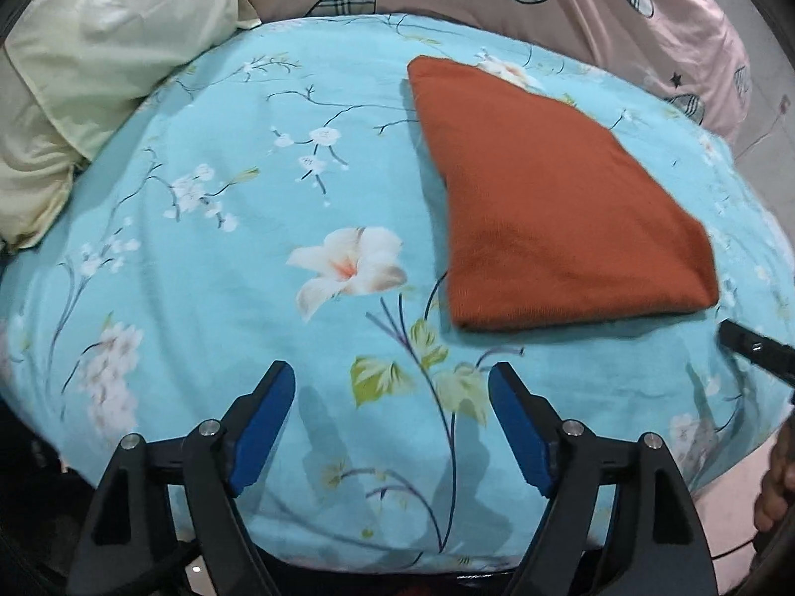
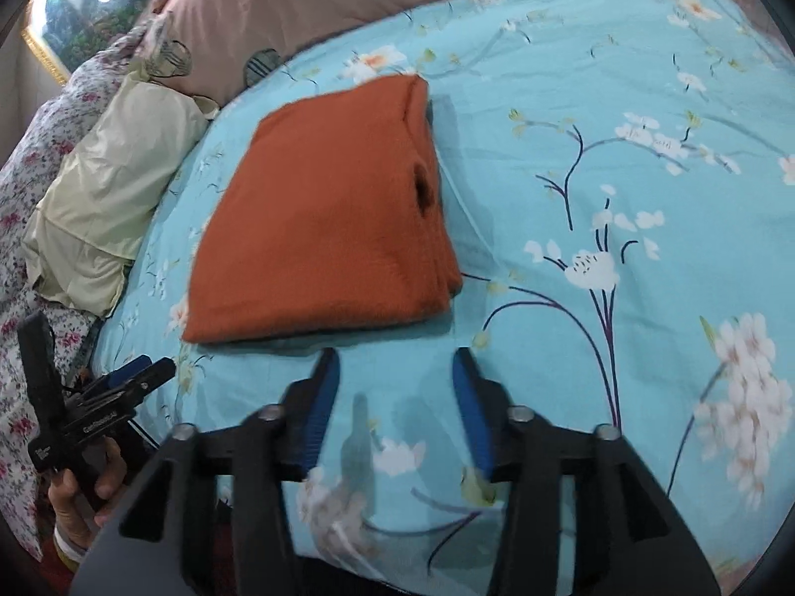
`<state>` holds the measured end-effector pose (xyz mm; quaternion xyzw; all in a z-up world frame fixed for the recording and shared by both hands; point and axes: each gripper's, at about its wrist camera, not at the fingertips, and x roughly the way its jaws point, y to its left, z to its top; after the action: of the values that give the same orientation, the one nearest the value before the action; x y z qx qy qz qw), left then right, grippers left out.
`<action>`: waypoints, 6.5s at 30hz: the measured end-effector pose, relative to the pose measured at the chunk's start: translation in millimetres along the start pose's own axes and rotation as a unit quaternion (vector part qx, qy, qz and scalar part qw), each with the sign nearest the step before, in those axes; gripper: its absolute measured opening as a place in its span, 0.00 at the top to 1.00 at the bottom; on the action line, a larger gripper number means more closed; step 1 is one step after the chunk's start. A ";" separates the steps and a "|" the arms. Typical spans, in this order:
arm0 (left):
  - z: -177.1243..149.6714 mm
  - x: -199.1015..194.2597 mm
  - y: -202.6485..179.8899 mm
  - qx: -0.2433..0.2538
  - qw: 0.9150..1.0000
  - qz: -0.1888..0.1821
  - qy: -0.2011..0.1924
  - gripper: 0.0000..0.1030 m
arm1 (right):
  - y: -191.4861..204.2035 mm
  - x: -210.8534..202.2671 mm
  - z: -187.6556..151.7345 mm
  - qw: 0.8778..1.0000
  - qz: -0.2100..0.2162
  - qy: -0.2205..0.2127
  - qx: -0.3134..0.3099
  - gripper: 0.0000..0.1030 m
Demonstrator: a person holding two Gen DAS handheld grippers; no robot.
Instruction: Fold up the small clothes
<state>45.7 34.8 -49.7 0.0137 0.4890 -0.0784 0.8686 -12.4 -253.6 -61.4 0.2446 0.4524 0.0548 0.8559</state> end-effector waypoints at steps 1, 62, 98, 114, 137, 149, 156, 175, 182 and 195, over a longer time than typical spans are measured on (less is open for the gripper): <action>-3.6 -1.2 -2.1 0.003 1.000 0.008 0.001 0.20 | 2.5 -2.7 -2.2 1.000 -0.002 -0.003 -0.006 0.49; 63.6 -36.6 -37.9 0.053 0.989 0.120 -0.070 0.10 | 57.6 -3.5 60.6 0.989 -0.023 0.017 -0.144 0.16; 138.4 73.1 1.7 -0.027 0.999 -0.026 0.003 0.10 | -31.3 129.5 193.7 0.998 0.027 0.027 0.059 0.53; 134.7 89.0 -20.3 0.037 0.999 -0.003 0.005 0.23 | -30.9 124.1 177.8 0.999 0.004 -0.009 0.041 0.89; 93.7 49.9 -22.7 0.045 0.999 0.009 0.003 0.16 | 13.1 65.7 110.5 0.999 -0.015 -0.011 -0.034 0.74; 28.7 15.8 -22.9 0.069 0.997 0.012 0.012 0.16 | 23.0 11.5 43.4 0.999 0.002 -0.006 -0.051 0.58; -5.8 -4.4 -21.0 0.080 0.996 0.023 0.011 0.15 | 27.2 -12.0 10.9 0.998 0.001 -0.006 -0.066 0.19; 16.0 -83.3 -24.2 0.082 0.994 0.023 -0.073 0.13 | 48.2 -52.2 4.4 0.990 -0.006 -0.013 -0.137 0.04; 15.5 -61.4 -27.3 0.084 0.994 0.036 -0.057 0.12 | 45.7 -34.8 1.6 0.991 -0.005 0.002 -0.134 0.01; 26.1 -37.9 -37.9 0.091 0.994 0.046 -0.048 0.12 | 52.4 -1.5 13.1 0.990 -0.003 0.025 -0.141 0.01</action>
<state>42.9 -0.6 -1.7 0.1114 0.4367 -0.0829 0.8888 3.9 -213.1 -29.5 0.1185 0.4625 0.1217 0.8702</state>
